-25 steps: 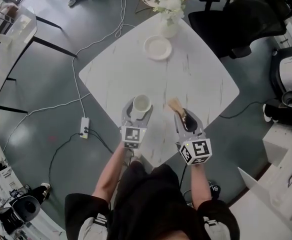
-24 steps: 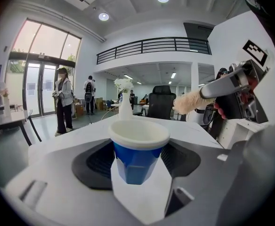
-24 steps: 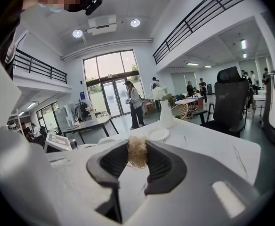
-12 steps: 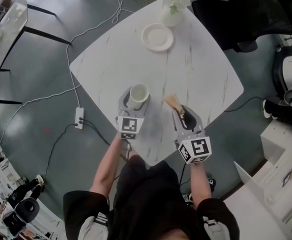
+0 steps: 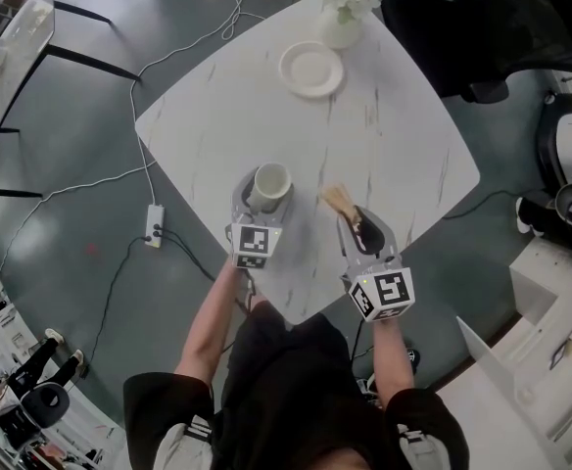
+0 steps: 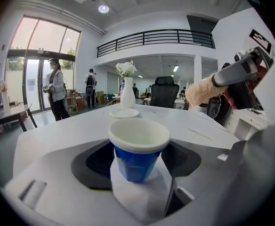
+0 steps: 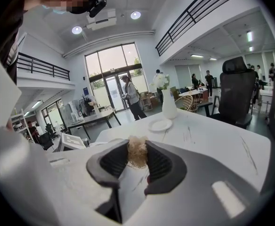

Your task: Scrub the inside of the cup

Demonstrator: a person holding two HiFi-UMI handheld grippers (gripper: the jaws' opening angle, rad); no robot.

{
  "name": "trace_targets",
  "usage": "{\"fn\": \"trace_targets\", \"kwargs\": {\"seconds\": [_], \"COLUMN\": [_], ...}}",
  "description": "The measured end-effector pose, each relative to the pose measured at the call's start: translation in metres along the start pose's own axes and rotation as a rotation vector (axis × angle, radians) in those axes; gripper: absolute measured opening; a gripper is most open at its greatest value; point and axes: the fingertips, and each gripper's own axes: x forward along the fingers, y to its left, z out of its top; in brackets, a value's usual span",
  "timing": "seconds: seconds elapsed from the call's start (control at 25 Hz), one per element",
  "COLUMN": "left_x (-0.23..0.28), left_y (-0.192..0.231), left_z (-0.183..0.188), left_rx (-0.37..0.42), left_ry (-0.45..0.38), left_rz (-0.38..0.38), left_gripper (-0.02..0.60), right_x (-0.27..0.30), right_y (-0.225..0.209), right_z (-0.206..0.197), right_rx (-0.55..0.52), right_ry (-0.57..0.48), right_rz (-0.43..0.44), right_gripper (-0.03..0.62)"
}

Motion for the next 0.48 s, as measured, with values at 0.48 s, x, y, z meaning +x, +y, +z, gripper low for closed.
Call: {"fn": "trace_targets", "kwargs": {"seconds": [0.48], "left_x": [-0.0045], "left_y": [0.0002], "left_z": [-0.0022], "left_rx": [-0.032], "left_ry": [-0.004], "left_rz": [0.017], "left_gripper": [0.376], "right_x": [-0.0048], "right_y": [0.0041], "right_z": [-0.0026], "right_rx": [0.000], "right_ry": [0.015], "right_rz": [0.014], "right_gripper": [0.107]}}
